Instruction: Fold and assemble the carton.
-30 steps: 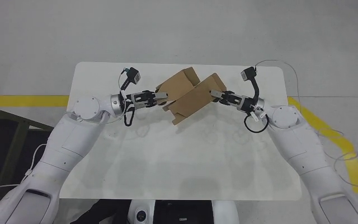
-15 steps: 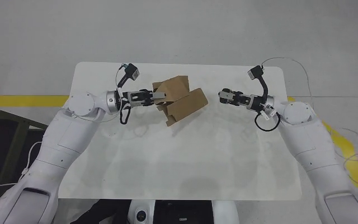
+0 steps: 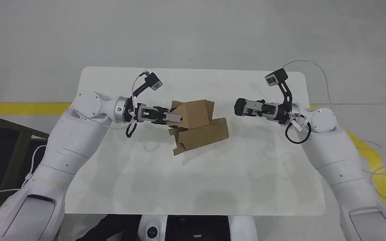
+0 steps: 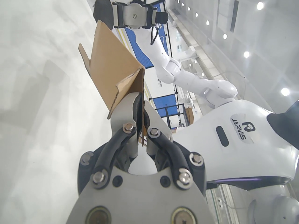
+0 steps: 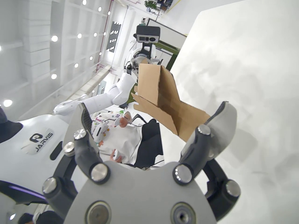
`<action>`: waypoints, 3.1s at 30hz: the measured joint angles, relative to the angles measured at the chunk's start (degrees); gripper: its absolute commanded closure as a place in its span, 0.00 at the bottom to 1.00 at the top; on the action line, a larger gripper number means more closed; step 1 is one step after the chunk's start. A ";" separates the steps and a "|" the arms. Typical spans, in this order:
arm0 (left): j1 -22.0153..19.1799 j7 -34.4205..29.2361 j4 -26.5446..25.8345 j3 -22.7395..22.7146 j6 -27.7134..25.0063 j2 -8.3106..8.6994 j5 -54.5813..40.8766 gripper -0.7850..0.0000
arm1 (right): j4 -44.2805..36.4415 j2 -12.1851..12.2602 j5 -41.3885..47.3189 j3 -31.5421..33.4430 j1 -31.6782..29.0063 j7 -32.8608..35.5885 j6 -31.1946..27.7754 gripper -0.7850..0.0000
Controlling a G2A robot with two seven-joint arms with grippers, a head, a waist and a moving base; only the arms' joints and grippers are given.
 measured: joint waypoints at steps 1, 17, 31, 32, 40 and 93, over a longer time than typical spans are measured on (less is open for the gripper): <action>-0.06 -0.17 -0.80 0.33 0.19 0.02 0.28 1.00 | -0.79 -0.07 1.27 -0.29 -0.08 0.62 0.61 0.00; -0.24 0.44 -2.80 3.49 -0.43 1.63 2.82 1.00 | -8.26 -0.67 6.91 -0.80 -2.73 6.30 6.28 0.00; -0.26 0.29 -3.59 4.72 -0.29 4.47 1.49 1.00 | -10.60 -1.65 6.22 -2.38 -5.06 7.47 7.46 0.00; -0.27 0.35 -3.79 4.82 -0.35 4.60 1.27 1.00 | -10.53 -1.73 6.07 -2.48 -5.09 7.35 7.34 0.00; -0.23 0.50 -5.44 5.86 -0.49 5.23 -1.78 1.00 | -9.74 -2.38 4.39 -4.07 -4.80 6.38 6.36 0.00; -0.35 1.02 -6.15 7.51 -1.01 6.53 -4.75 1.00 | -5.25 -5.89 4.36 -3.48 -5.64 5.54 5.51 0.02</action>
